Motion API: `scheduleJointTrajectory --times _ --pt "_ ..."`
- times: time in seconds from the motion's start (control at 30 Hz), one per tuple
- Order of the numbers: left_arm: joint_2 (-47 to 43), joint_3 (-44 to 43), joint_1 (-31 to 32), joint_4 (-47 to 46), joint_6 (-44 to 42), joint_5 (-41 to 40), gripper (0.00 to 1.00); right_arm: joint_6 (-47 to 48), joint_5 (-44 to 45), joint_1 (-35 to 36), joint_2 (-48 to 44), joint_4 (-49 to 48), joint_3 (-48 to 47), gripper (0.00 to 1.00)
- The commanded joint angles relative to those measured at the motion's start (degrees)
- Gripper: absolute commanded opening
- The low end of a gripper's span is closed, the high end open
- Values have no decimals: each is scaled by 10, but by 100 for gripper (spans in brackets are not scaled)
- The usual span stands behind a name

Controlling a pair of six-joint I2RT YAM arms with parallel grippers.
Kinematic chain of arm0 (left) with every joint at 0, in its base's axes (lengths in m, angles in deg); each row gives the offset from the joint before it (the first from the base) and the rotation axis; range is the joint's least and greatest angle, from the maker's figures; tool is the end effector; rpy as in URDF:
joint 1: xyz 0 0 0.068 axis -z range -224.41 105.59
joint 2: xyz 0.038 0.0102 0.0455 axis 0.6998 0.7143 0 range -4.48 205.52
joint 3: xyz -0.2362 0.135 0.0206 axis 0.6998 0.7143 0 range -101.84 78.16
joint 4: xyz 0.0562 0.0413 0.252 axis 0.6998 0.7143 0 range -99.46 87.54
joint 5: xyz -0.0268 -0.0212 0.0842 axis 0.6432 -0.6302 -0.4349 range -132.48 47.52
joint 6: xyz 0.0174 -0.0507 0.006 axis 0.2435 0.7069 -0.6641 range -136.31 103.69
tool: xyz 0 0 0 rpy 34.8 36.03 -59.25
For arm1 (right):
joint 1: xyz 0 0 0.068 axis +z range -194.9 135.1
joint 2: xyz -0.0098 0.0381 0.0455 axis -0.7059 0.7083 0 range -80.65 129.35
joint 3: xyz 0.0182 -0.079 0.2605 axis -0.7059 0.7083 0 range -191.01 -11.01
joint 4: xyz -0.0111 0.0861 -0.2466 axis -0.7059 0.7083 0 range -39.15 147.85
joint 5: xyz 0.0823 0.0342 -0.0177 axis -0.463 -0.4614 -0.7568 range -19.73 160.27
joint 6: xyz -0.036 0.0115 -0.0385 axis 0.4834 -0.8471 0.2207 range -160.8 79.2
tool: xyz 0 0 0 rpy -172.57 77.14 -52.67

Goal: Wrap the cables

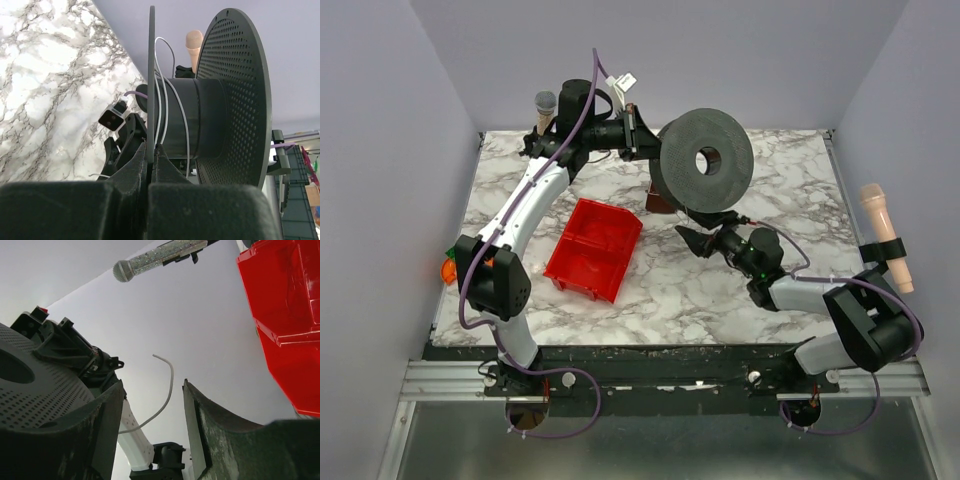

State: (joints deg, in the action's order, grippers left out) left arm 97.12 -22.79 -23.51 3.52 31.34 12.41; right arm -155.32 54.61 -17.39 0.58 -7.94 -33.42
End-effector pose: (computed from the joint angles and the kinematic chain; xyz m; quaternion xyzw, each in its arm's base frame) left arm 0.3731 -0.1737 0.4071 0.1159 0.7445 -0.6083 0.2493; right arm 0.2316 0.1316 0.1958 0.4126 0.5745 0.6935 0.1367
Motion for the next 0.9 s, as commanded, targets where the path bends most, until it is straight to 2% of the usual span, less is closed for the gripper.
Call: scheduleJointTrajectory --times 0.0,0.1,0.4,0.63,0.87 --pt "3 -36 4 -23 18 13 0 -115 32 16 20 -49 -13 56" --pt "1 -34 4 -23 17 15 0 -116 42 16 19 -55 -3 47" --pt "-10 -19 4 -26 15 19 0 -117 56 17 24 -77 25 1" --pt "-15 0 3 -13 -4 17 0 -56 81 13 -14 -55 64 1" --pt "-17 36 3 -1 -25 10 0 108 96 -20 -171 176 41 1"
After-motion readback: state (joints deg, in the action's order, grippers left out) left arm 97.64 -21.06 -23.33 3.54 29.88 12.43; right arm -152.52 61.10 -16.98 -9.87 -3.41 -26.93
